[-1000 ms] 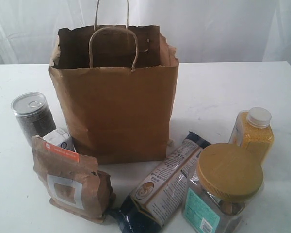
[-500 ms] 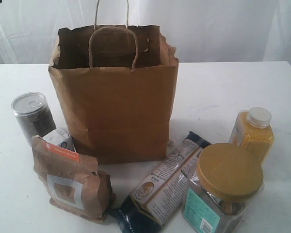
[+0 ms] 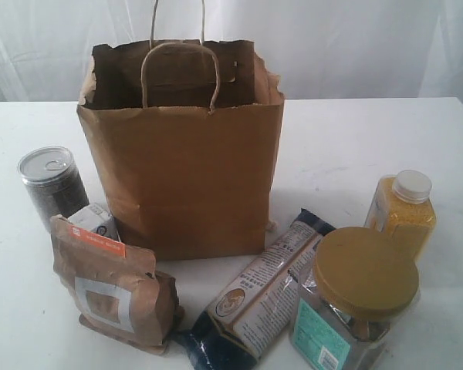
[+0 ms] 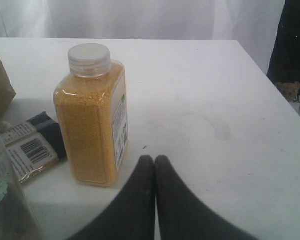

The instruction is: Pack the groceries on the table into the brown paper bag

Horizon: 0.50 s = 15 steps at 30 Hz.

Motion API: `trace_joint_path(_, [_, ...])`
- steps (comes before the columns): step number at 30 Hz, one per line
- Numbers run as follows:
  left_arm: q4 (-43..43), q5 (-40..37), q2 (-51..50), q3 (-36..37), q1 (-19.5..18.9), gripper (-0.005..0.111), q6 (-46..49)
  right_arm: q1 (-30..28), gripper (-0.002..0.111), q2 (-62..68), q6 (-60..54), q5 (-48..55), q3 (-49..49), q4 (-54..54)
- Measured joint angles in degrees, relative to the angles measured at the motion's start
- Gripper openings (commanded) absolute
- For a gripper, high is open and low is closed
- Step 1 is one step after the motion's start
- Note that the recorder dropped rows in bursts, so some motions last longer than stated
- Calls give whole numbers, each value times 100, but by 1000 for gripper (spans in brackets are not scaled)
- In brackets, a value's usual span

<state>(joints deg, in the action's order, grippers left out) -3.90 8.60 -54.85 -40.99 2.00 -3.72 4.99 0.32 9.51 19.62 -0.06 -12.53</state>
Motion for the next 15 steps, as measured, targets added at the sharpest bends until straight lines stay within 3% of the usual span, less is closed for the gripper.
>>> trace_joint_path(7, [-17, -94, 1485, 1119, -378, 0, 0, 0, 0, 0, 0, 0, 0, 0])
trace_joint_path(15, [-17, -947, 3387, 1297, -392, 0, 0, 0, 0, 0, 0, 0, 0, 0])
